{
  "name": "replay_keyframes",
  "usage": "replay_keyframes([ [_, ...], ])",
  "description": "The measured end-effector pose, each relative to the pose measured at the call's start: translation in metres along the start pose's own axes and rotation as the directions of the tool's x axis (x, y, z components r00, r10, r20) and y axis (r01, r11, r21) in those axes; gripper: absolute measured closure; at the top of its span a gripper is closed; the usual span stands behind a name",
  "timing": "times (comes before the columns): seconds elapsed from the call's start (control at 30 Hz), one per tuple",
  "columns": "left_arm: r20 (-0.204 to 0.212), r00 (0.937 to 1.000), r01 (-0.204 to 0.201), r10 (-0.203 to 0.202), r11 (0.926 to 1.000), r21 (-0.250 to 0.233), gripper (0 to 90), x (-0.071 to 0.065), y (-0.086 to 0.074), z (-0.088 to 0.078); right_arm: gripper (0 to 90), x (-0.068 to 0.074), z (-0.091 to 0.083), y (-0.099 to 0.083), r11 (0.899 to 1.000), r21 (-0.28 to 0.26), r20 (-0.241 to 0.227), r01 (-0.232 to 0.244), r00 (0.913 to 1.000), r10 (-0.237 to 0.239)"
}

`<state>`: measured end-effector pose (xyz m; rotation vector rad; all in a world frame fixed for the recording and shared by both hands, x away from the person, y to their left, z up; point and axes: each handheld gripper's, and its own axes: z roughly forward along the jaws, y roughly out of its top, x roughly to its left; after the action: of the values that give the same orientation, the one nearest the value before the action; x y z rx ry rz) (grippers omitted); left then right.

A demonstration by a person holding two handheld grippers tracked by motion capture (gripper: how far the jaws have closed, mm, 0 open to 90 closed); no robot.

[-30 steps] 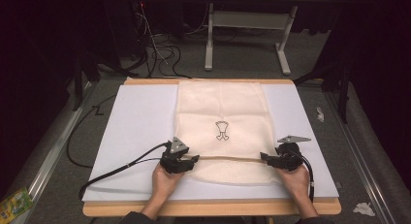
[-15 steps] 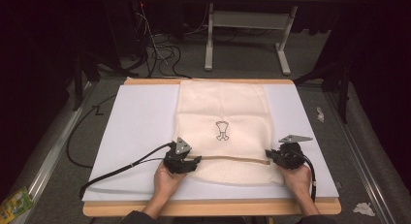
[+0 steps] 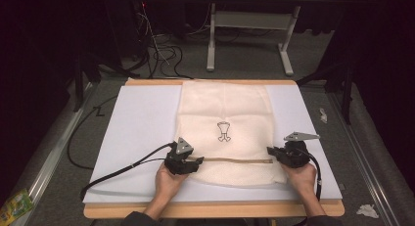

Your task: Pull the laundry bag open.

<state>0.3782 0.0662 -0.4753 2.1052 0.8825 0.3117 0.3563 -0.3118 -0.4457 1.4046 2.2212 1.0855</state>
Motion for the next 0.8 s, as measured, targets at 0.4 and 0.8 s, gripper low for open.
replay_keyframes([
  [0.4,0.054,0.9984,-0.012,0.013,0.9998,-0.016,47.9,-0.012,0.017,0.005,87.5,0.009,0.002,0.01,1.0,-0.018,-0.043,0.01,0.999,-0.011],
  [0.8,0.123,0.9911,-0.049,0.05,0.9988,-0.006,50.2,-0.037,0.039,0.024,87.6,0.015,0.007,0.015,0.999,-0.035,-0.082,0.004,0.9966,-0.007],
])
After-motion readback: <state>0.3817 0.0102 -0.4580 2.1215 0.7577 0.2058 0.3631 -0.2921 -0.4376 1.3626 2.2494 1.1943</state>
